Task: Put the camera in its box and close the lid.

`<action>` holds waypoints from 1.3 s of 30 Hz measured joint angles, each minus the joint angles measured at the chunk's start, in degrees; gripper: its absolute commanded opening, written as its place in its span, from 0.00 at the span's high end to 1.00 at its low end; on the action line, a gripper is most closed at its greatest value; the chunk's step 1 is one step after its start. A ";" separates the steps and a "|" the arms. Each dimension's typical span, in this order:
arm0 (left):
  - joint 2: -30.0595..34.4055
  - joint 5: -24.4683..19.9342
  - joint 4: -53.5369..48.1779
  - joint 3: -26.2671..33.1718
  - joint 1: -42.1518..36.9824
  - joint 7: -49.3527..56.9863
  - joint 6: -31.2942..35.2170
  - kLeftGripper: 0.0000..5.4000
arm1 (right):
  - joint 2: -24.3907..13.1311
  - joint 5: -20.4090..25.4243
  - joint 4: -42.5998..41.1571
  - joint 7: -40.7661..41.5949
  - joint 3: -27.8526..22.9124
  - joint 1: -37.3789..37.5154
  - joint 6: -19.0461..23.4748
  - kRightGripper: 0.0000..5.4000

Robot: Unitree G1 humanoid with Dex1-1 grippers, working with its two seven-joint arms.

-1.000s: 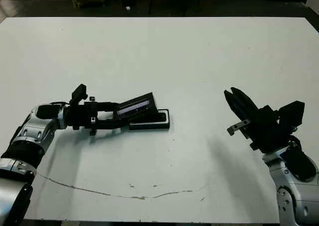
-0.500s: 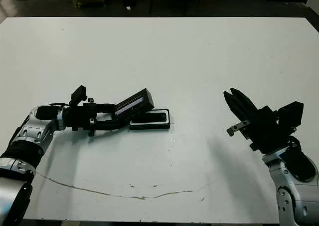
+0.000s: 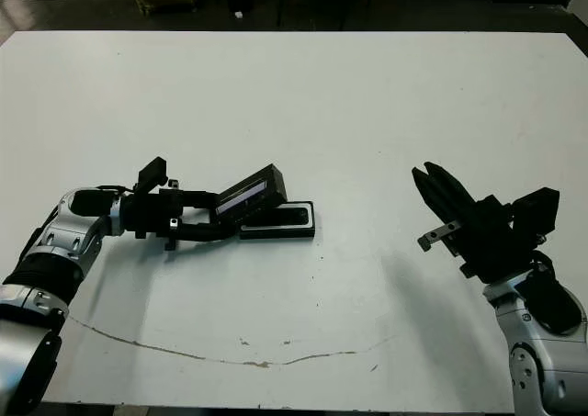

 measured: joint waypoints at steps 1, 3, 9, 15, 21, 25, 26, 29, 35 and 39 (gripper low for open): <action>0.10 0.12 -0.69 -0.20 -0.01 -0.07 0.41 0.59 | 0.00 0.00 0.00 0.00 0.05 0.00 0.00 1.00; 0.18 0.26 -1.93 -0.62 0.01 -0.49 1.48 0.59 | 0.00 0.09 0.07 0.10 0.17 -0.05 0.00 1.00; 0.05 0.83 -5.12 -1.62 0.04 -0.40 3.70 0.59 | -0.08 0.12 0.33 0.27 0.42 -0.15 -0.01 1.00; 0.07 1.52 -6.61 -2.48 0.02 0.13 5.13 0.59 | -0.07 0.13 0.64 0.55 0.43 -0.17 -0.11 1.00; 0.07 2.40 -8.06 -3.42 0.04 1.61 5.38 0.59 | -0.07 0.25 1.25 1.19 0.42 -0.16 -0.38 1.00; -0.03 3.00 -8.55 -3.72 0.07 2.83 4.79 0.59 | -0.02 0.24 1.15 1.00 0.42 -0.13 -0.38 1.00; -0.07 3.11 -8.57 -3.80 0.07 3.03 4.82 0.59 | 0.01 0.24 1.09 0.96 0.42 -0.11 -0.38 1.00; -0.32 3.18 -8.58 -3.94 0.07 3.37 5.46 0.59 | 0.02 0.23 1.06 0.96 0.42 -0.10 -0.39 1.00; -1.08 3.84 -8.51 -4.50 0.01 4.13 6.10 0.59 | 0.05 0.01 0.91 0.53 0.43 0.14 -0.41 1.00; -1.52 4.48 -7.94 -4.98 -0.55 4.33 6.12 0.59 | 0.35 0.07 0.61 0.08 0.50 0.32 -0.60 1.00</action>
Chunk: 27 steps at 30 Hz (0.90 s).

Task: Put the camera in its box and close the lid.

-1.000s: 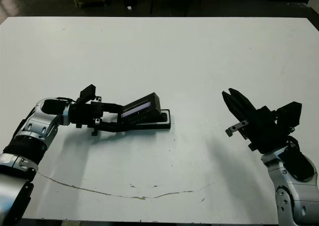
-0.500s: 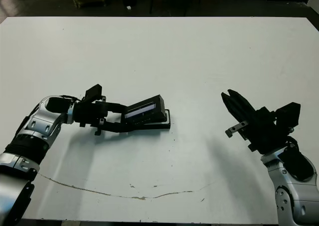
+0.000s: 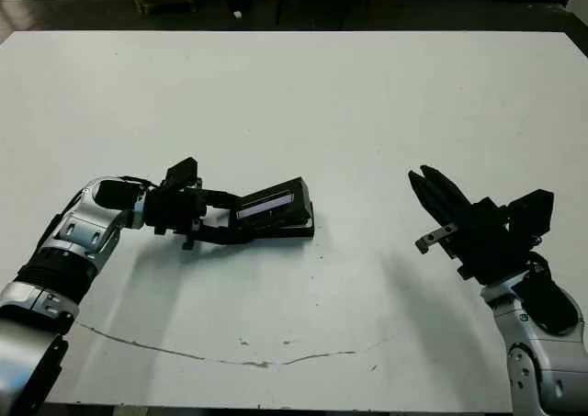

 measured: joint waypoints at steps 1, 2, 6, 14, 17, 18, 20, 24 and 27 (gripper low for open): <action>-0.06 0.16 0.13 -0.19 -0.22 0.01 0.01 0.59 | 0.09 0.02 0.23 0.15 0.04 0.00 -0.32 1.00; -0.11 0.46 0.15 -0.36 -0.40 0.08 0.03 0.59 | 0.18 0.04 0.54 0.42 0.08 0.00 -0.87 1.00; -0.16 2.44 -0.29 -1.58 -1.41 0.55 0.42 0.59 | 0.31 0.04 0.89 0.32 0.14 0.00 -1.16 1.00; -0.23 5.05 -1.83 -3.94 -2.46 1.23 1.23 0.59 | 0.74 0.14 0.90 0.40 0.31 0.01 -1.17 1.00; -0.48 5.31 -1.61 -4.42 -2.93 1.26 1.14 0.59 | 0.95 0.05 1.01 0.42 0.37 0.02 -1.55 1.00; -0.55 5.31 -1.46 -4.54 -3.07 1.25 1.12 0.59 | 1.03 -0.02 1.01 0.41 0.40 0.04 -1.64 1.00; -0.58 5.61 -1.31 -5.13 -3.64 1.21 1.18 0.59 | 1.18 -0.18 1.01 0.39 0.44 0.11 -1.76 1.00; -0.69 6.44 -0.87 -6.22 -4.79 1.02 1.30 0.60 | 1.24 -0.16 0.99 0.37 0.45 0.18 -1.75 1.00; -1.05 6.44 0.37 -6.55 -5.83 0.28 1.84 0.62 | 1.26 -0.16 0.98 0.38 0.45 0.22 -1.75 1.00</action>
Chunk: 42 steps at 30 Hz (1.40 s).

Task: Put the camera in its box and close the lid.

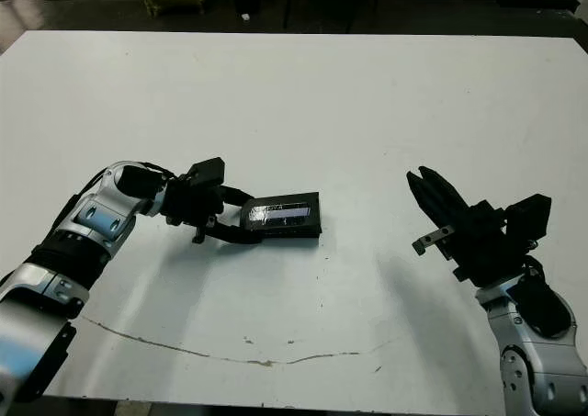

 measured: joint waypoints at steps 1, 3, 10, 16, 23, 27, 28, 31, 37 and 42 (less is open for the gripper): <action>-0.13 0.02 0.45 -0.16 -0.52 -0.36 0.14 0.62 | 0.01 0.01 0.00 0.00 0.00 0.01 0.00 1.00; -0.18 0.59 0.84 -0.71 -1.19 -0.64 0.46 0.62 | 0.04 0.14 0.02 0.03 0.00 0.02 0.00 1.00; -0.97 2.89 2.63 -3.42 -4.50 -1.04 3.44 0.62 | 0.04 -0.35 -0.15 0.00 0.04 0.06 0.00 1.00; -2.44 4.52 6.32 -4.98 -7.35 -1.06 4.77 0.62 | 0.03 -0.40 -0.19 0.01 0.05 0.08 0.00 1.00; -3.45 6.21 7.53 -5.62 -8.55 -1.01 5.87 0.62 | 0.02 -0.45 -1.03 -0.50 0.05 0.15 0.18 1.00; -3.72 6.95 7.62 -5.74 -8.82 -1.01 6.79 0.62 | -0.01 -0.40 -1.07 -0.41 0.05 0.15 0.31 1.00; -3.73 6.97 7.67 -5.75 -8.82 -1.03 6.78 0.62 | -0.01 -0.40 -1.07 -0.40 0.05 0.15 0.31 1.00; -3.78 6.95 8.50 -5.75 -9.11 -1.57 5.69 0.54 | -0.01 -0.33 -1.00 -0.20 0.05 0.14 0.31 1.00; -5.77 6.91 8.97 -6.05 -9.25 -0.62 0.08 0.28 | -0.01 -0.38 -1.06 -0.05 0.09 0.13 0.31 1.00; -6.73 6.92 8.64 -6.26 -8.41 2.81 -6.12 0.07 | -0.04 -0.43 -1.02 -0.39 0.01 0.29 0.31 1.00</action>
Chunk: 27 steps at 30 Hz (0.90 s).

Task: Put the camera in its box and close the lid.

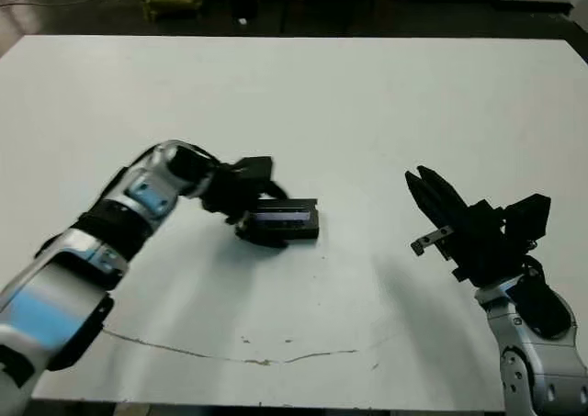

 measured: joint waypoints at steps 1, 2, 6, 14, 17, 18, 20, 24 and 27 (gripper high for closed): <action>0.13 0.03 -0.18 -0.06 0.44 1.45 -1.75 0.02 | 0.02 0.00 0.03 0.02 0.06 -0.07 -0.02 1.00; 0.34 0.04 -0.43 -0.10 0.93 2.79 -3.12 0.00 | 0.05 0.01 0.05 0.05 0.10 -0.07 -0.02 1.00; 1.14 -0.18 -0.64 -0.13 1.93 4.00 -6.16 0.00 | 0.05 -0.01 0.14 0.04 0.09 0.02 -0.04 1.00; 3.35 -2.22 -0.98 0.62 3.08 2.90 -6.90 0.00 | 0.09 -0.03 0.10 -0.03 0.11 0.02 -0.04 1.00; 4.45 -2.39 -1.75 0.96 3.60 2.93 -6.92 0.00 | 0.10 -0.01 0.12 0.05 0.18 0.02 -0.05 1.00; 4.89 -2.54 -1.94 1.13 3.80 2.93 -6.92 0.00 | 0.13 0.09 0.28 0.23 0.19 0.00 -0.12 1.00; 5.49 -3.42 -2.05 1.75 4.30 2.58 -6.90 0.00 | 0.19 0.15 1.00 0.71 0.19 -0.02 -0.24 1.00; 5.99 -6.22 -2.53 3.50 5.75 -0.07 -6.65 0.00 | 0.18 0.00 1.09 0.59 0.19 0.01 -0.24 1.00; 6.84 -8.53 -3.06 5.24 7.19 -3.11 -5.67 0.00 | 0.18 0.00 1.00 0.39 0.19 0.01 -0.23 1.00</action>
